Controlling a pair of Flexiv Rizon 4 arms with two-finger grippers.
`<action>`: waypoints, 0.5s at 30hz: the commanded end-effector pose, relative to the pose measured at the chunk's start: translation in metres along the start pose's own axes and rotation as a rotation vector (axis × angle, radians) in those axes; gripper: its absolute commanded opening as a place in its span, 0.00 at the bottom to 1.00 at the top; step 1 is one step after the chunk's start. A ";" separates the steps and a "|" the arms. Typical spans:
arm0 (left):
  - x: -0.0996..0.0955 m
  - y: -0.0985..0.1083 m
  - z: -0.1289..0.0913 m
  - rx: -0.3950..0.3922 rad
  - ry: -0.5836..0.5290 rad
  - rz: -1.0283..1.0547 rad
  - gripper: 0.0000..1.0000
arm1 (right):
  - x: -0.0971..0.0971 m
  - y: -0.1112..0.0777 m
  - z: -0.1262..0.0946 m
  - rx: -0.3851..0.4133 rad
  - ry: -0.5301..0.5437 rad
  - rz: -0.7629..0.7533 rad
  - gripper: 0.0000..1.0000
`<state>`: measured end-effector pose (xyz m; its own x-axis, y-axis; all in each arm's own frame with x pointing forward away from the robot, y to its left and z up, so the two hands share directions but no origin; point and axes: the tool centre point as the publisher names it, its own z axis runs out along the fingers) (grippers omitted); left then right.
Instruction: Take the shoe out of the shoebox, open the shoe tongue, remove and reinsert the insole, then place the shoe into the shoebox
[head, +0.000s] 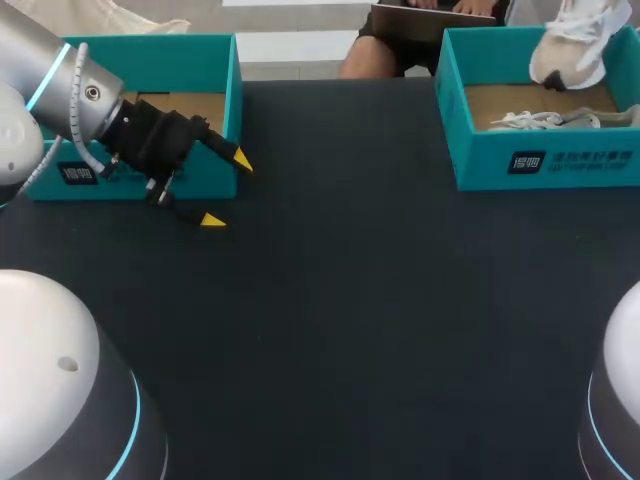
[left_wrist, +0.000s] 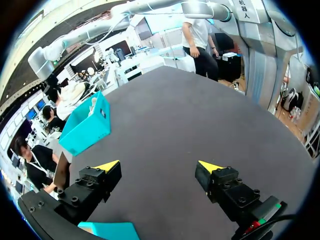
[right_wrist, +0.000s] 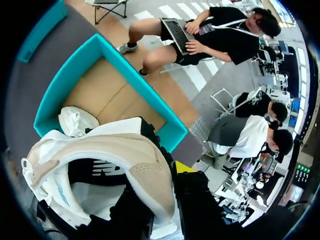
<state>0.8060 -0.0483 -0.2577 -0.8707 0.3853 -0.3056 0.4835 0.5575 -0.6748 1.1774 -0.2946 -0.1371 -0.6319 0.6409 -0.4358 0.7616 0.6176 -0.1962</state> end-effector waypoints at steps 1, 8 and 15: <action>0.000 0.000 0.000 -0.002 0.002 0.000 1.00 | 0.005 -0.001 0.001 0.040 0.013 0.210 0.00; 0.000 0.000 0.000 -0.002 0.002 0.000 1.00 | 0.016 -0.019 -0.002 0.084 -0.029 0.477 0.00; 0.000 0.000 0.000 -0.002 0.002 0.000 1.00 | 0.024 -0.031 -0.002 0.163 0.006 0.619 0.00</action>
<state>0.8060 -0.0484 -0.2577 -0.8707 0.3854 -0.3056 0.4836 0.5575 -0.6748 1.1438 -0.2998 -0.1426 -0.1729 0.8402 -0.5140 0.9843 0.1667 -0.0586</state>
